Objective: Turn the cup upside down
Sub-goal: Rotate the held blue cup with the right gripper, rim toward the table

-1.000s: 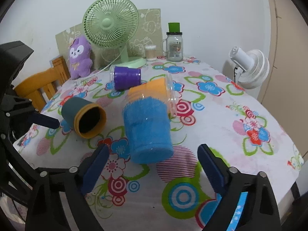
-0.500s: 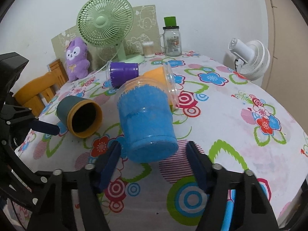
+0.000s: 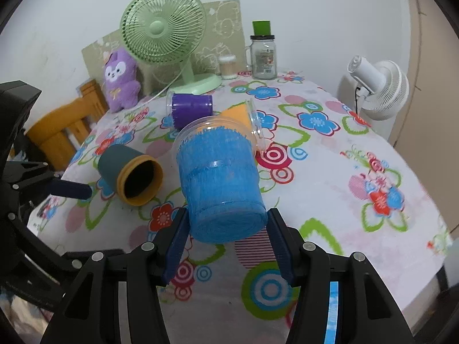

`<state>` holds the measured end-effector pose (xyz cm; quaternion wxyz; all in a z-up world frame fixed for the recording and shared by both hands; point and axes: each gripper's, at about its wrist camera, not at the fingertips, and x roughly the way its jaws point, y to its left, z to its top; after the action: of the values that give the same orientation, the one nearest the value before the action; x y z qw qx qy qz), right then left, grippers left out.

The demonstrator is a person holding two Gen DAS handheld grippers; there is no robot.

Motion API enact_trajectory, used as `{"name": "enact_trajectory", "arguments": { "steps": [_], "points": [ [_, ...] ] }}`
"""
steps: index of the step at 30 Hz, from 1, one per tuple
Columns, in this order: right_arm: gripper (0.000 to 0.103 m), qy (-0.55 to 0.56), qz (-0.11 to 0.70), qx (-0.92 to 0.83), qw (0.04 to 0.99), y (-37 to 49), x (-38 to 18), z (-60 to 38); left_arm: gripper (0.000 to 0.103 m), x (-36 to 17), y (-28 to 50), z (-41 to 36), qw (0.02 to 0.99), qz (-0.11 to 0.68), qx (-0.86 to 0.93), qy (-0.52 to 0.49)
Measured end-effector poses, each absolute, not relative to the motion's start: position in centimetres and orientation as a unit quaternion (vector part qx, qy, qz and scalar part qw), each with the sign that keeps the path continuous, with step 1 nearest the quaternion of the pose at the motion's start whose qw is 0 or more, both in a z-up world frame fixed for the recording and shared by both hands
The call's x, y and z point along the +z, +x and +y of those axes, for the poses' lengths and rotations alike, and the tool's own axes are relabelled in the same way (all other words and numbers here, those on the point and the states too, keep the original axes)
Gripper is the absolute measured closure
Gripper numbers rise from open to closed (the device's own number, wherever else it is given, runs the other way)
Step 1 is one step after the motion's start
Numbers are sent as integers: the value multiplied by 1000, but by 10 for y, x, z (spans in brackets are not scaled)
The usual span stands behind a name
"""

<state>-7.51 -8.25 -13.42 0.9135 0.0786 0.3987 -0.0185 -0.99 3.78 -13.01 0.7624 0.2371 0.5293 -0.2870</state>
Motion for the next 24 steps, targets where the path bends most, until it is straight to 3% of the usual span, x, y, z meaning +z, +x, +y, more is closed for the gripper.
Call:
{"name": "enact_trajectory", "arguments": {
  "steps": [12,24],
  "points": [
    [45,47,487,46,871,-53,-77,-107,8,-94,-4,32,795,547,-218,147],
    [45,-9,558,120,821,-23,-71,-112,8,-91,4,34,809,567,-142,63]
  ]
}}
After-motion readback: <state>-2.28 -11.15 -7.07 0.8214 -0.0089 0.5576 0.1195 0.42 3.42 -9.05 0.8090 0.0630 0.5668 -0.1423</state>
